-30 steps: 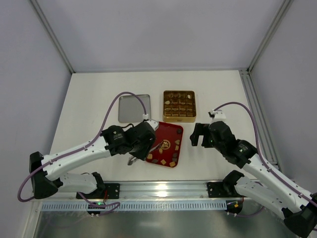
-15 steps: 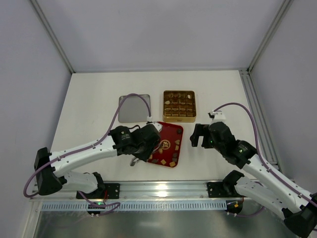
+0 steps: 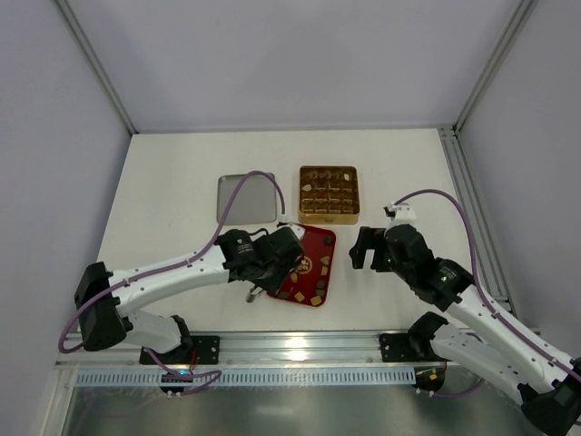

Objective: Pack the chocolate

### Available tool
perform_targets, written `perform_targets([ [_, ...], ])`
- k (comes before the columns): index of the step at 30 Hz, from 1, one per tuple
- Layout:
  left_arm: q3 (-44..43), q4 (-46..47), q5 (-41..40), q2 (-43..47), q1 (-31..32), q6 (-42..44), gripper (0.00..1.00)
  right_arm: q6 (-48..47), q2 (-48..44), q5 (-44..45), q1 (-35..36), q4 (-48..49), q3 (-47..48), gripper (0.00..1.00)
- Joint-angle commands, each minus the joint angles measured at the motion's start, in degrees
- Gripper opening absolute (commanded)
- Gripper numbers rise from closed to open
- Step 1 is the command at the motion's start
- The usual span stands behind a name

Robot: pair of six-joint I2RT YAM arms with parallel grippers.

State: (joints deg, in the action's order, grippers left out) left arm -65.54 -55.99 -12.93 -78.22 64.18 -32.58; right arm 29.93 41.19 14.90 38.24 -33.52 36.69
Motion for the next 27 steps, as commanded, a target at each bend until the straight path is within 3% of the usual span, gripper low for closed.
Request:
perform_targets([
  [1, -1.9, 1.1, -1.7, 0.3, 0.3, 0.3, 0.41, 0.2, -0.8, 1.2, 0.0, 0.6, -0.3, 1.00],
  [27, -2.3, 0.5, -0.2, -1.9, 0.3, 1.0, 0.31, 0.6, -1.5, 1.2, 0.0, 0.3, -0.6, 1.00],
])
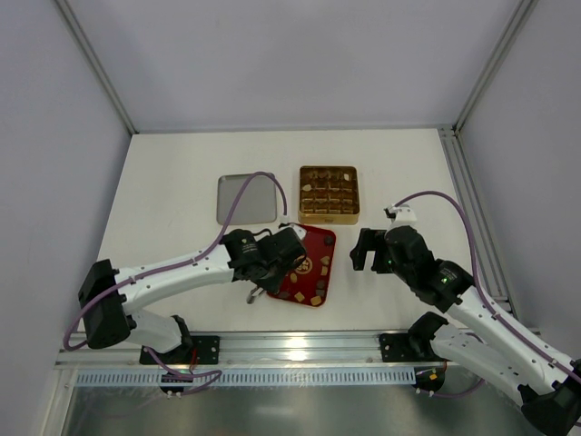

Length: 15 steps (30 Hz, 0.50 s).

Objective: Pack the chocolate

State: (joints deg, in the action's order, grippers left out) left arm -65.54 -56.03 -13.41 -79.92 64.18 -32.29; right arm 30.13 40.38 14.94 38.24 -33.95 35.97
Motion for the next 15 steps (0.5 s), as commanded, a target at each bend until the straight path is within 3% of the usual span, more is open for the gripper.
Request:
perform_targets([
  [1, -2.4, 0.4, 0.3, -0.1, 0.3, 0.8, 0.30, 0.4, -0.7, 1.2, 0.0, 0.6, 0.2, 1.00],
  [15, -6.0, 0.4, -3.1, -1.6, 0.2, 3.0, 0.28, 0.1, -0.8, 1.7, 0.1, 0.1, 0.7, 1.00],
])
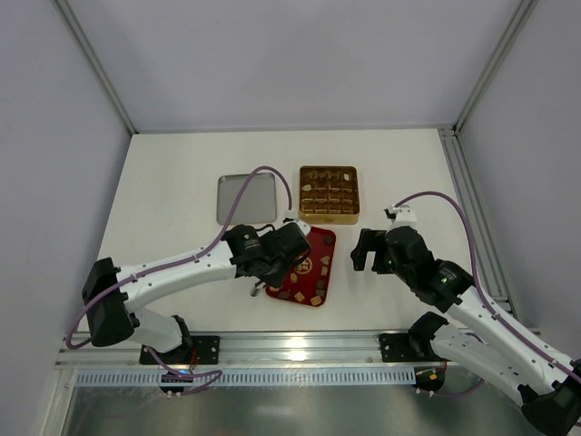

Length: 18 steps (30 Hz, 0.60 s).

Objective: Pack the chocolate

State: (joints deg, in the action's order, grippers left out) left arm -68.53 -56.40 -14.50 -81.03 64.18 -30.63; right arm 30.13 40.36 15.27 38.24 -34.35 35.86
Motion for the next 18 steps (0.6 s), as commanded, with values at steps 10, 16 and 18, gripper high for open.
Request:
perform_targets([
  [10, -6.8, 1.3, -2.1, -2.7, -0.8, 3.4, 0.28, -0.2, -1.5, 2.0, 0.0, -0.2, 1.1, 1.00],
  [16, -9.5, 1.3, -2.0, -3.9, -1.6, 4.8, 0.28, -0.2, -1.5, 2.2, 0.0, -0.4, 1.3, 1.00],
  [18, -10.3, 1.5, -2.0, -4.3, -1.9, 5.1, 0.28, -0.2, -1.5, 2.3, 0.0, -0.4, 1.5, 1.00],
])
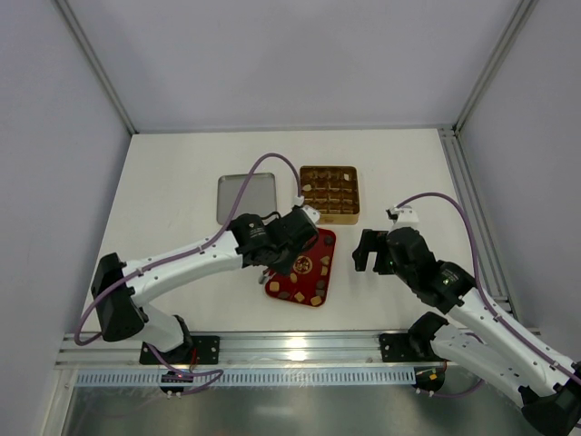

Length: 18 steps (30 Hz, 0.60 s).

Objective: Pack the chocolate

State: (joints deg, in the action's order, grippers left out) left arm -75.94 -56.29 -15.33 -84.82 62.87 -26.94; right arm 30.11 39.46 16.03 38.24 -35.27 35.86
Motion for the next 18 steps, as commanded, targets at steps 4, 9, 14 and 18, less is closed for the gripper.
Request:
perform_targets([
  [4, -5.7, 1.4, -1.1, -1.5, -1.8, 2.7, 0.28, -0.5, -0.6, 1.7, 0.0, 0.4, 1.9, 1.00],
  [9, -9.5, 2.2, 0.0, -3.5, -4.2, 4.7, 0.28, -0.8, -0.4, 2.2, 0.0, 0.1, 3.0, 1.00],
  [14, -14.5, 2.9, 1.4, -7.1, -7.1, 7.4, 0.28, -1.1, -0.5, 2.6, 0.0, -0.2, 4.0, 1.00],
  [18, -20.7, 3.8, 2.7, -11.1, -10.0, 9.5, 0.28, -1.5, -0.6, 3.0, 0.0, -0.8, 4.7, 1.00],
])
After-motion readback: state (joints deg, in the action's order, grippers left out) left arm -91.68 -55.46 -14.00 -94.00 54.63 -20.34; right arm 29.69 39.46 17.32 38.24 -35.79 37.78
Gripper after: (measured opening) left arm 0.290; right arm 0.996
